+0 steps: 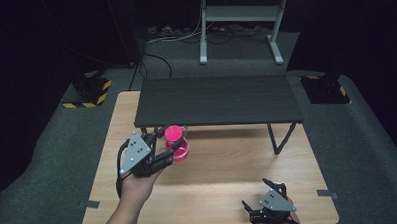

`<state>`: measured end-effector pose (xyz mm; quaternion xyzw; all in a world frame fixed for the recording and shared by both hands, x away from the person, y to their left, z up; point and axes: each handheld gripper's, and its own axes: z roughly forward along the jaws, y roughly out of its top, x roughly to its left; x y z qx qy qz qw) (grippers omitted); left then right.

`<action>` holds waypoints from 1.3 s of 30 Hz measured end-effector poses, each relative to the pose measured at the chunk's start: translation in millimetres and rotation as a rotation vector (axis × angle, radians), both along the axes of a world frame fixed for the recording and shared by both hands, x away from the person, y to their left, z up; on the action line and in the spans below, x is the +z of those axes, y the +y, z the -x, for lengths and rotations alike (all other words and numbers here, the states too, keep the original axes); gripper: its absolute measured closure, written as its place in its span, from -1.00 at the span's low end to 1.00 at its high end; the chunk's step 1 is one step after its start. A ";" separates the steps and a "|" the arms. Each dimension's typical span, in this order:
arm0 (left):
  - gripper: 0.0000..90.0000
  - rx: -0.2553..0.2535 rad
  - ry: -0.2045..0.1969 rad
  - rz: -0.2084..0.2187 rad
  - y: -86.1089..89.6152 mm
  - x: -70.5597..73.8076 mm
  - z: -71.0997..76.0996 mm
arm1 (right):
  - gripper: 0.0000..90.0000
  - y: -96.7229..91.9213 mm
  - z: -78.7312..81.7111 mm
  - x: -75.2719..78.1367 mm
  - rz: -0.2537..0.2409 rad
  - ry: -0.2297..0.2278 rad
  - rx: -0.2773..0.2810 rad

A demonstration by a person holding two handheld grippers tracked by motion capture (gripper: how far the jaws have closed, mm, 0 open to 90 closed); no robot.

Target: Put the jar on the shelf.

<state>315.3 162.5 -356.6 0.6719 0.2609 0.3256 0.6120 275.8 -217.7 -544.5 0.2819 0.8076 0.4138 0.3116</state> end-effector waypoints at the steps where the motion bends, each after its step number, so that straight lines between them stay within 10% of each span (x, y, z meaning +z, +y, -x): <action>1: 0.07 -0.001 -0.002 0.003 -0.7 1.6 -0.8 | -0.99 -0.1 0.0 0.0 0.000 0.000 0.000; 39: 0.07 -0.002 -0.056 0.053 -29.0 42.7 -36.4 | -0.99 -1.1 0.1 0.3 -0.008 0.006 0.002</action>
